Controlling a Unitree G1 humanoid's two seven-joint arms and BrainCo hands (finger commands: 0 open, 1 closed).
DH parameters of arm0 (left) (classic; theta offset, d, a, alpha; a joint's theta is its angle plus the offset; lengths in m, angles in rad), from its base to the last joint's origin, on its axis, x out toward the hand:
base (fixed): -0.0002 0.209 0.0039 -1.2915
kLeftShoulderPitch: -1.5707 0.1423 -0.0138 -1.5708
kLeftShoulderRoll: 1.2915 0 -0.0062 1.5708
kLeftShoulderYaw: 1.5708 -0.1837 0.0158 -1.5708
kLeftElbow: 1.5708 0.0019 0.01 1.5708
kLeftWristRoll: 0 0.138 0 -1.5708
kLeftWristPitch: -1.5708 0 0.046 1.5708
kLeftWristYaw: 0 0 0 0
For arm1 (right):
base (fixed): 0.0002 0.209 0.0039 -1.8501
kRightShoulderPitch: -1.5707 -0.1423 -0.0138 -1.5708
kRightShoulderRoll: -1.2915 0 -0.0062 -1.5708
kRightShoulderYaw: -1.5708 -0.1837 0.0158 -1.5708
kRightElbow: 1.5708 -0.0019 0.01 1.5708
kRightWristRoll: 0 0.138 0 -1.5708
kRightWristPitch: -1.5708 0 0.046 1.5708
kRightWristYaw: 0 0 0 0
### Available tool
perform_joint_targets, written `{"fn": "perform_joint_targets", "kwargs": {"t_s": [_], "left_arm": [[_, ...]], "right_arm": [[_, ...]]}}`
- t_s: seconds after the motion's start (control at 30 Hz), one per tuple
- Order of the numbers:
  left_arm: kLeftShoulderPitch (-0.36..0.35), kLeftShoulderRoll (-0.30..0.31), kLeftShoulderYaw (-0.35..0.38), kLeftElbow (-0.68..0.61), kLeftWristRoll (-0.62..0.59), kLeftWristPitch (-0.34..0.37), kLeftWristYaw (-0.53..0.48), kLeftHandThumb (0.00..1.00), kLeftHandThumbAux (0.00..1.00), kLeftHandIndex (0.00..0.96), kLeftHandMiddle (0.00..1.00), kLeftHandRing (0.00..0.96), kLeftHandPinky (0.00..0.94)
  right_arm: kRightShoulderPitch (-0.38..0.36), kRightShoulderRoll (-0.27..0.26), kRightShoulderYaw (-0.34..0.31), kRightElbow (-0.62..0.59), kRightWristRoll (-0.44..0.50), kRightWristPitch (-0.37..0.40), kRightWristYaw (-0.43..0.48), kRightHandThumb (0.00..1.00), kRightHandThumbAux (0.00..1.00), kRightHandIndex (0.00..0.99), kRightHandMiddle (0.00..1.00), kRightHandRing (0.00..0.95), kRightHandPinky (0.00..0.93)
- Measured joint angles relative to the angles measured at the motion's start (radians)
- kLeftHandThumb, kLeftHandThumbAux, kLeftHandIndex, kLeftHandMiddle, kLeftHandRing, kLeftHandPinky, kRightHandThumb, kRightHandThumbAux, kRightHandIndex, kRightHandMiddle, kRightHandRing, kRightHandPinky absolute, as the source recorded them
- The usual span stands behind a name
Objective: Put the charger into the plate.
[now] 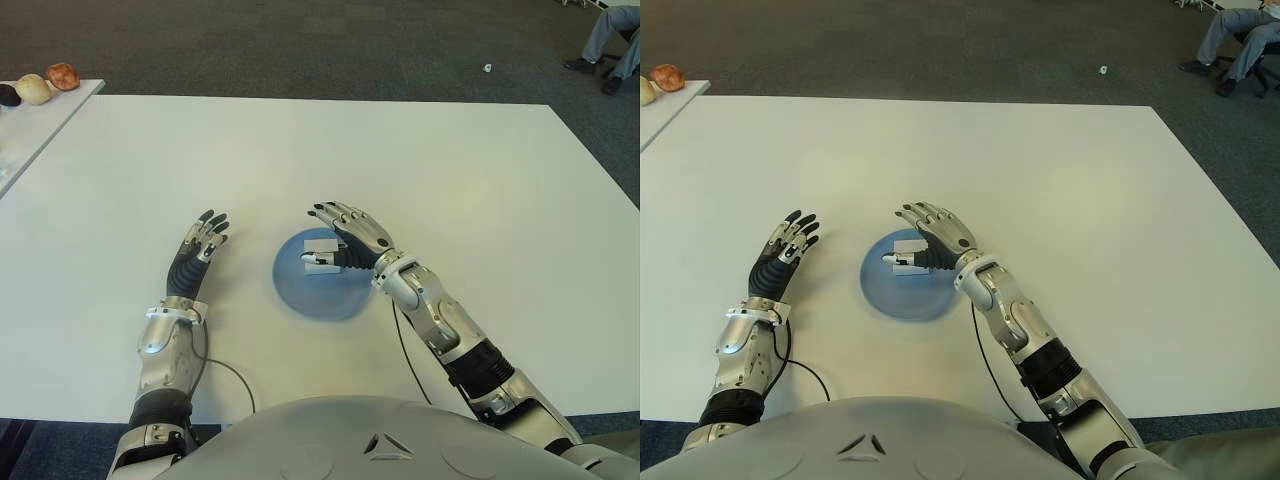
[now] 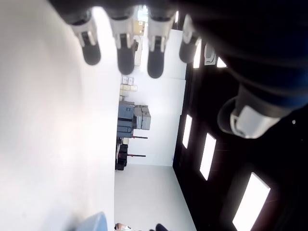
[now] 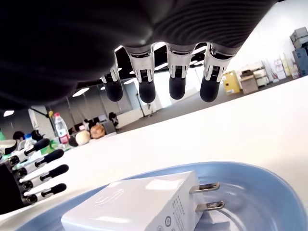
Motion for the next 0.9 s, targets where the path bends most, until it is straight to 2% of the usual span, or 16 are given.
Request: {"fn": "perform_joint_targets", "kwargs": {"t_s": [0.37, 0.57, 0.73, 0.9], "left_arm": [[0.001, 0.002, -0.001, 0.000, 0.000, 0.000, -0.004, 0.000, 0.477, 0.064, 0.154, 0.128, 0.083], [0.001, 0.003, -0.001, 0.000, 0.000, 0.000, -0.005, 0.000, 0.485, 0.063, 0.159, 0.134, 0.089], [0.002, 0.003, -0.001, 0.000, 0.000, 0.000, -0.006, 0.000, 0.485, 0.066, 0.161, 0.136, 0.085], [0.003, 0.004, -0.001, 0.000, 0.000, 0.000, -0.007, 0.000, 0.476, 0.066, 0.169, 0.141, 0.082]], "right_arm": [[0.013, 0.003, -0.006, -0.023, 0.003, 0.000, 0.000, 0.303, 0.101, 0.000, 0.000, 0.000, 0.000], [0.022, 0.018, -0.019, -0.024, 0.006, 0.000, -0.034, 0.269, 0.134, 0.000, 0.000, 0.000, 0.000], [0.048, 0.069, -0.076, -0.012, 0.039, 0.010, -0.129, 0.211, 0.221, 0.000, 0.000, 0.000, 0.000], [0.047, 0.113, -0.162, 0.027, 0.132, 0.001, -0.211, 0.177, 0.297, 0.000, 0.000, 0.000, 0.000]]}}
